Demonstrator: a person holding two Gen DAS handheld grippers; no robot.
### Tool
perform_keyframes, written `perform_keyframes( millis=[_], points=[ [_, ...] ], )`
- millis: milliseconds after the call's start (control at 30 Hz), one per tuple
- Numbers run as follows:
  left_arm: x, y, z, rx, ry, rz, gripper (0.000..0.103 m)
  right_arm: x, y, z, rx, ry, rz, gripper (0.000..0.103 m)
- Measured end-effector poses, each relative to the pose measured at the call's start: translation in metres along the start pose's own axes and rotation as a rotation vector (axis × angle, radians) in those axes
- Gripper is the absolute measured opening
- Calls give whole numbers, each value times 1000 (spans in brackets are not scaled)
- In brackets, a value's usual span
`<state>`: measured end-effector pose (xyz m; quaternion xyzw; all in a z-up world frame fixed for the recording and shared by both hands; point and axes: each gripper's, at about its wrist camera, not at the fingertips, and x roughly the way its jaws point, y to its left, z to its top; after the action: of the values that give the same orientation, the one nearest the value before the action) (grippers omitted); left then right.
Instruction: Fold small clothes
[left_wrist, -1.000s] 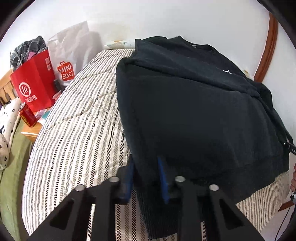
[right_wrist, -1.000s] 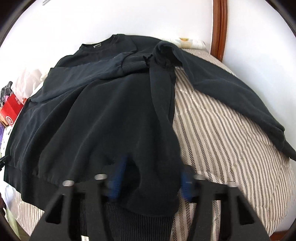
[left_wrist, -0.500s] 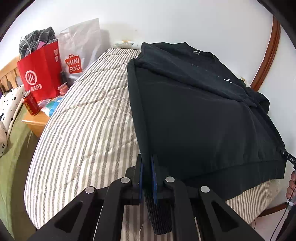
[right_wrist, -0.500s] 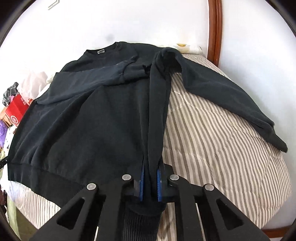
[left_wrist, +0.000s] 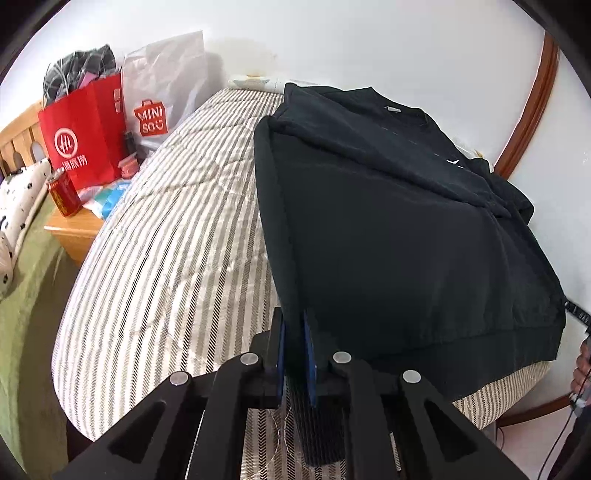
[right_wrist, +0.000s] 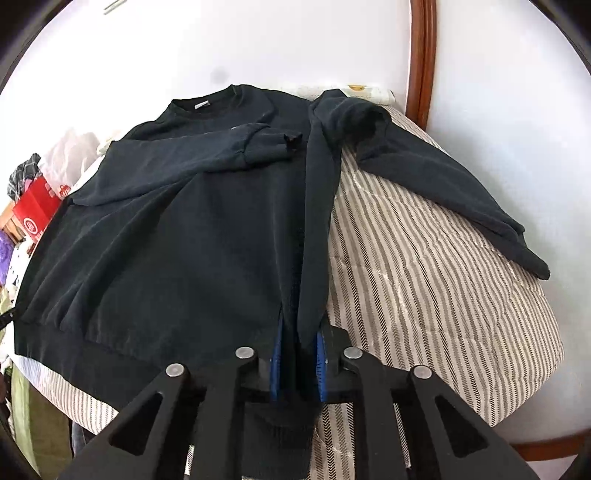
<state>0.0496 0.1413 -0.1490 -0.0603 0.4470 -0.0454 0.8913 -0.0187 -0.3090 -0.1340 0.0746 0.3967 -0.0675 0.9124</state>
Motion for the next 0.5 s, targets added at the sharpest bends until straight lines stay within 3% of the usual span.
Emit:
perform_keyframes(
  millis=[100, 167, 333, 500],
  points=[
    [-5, -4, 3, 8, -11, 37, 11, -9, 7, 17, -17, -56, -56, 32],
    [-7, -2, 9, -9, -6, 27, 11, -11, 13, 29, -32, -74, -42, 45],
    [-7, 1, 26, -37, -9, 30, 12, -2, 46, 72, -81, -110, 25, 45],
    [-2, 7, 42, -87, 7, 7, 20, 29, 73, 112, -101, -105, 61, 46]
  ],
)
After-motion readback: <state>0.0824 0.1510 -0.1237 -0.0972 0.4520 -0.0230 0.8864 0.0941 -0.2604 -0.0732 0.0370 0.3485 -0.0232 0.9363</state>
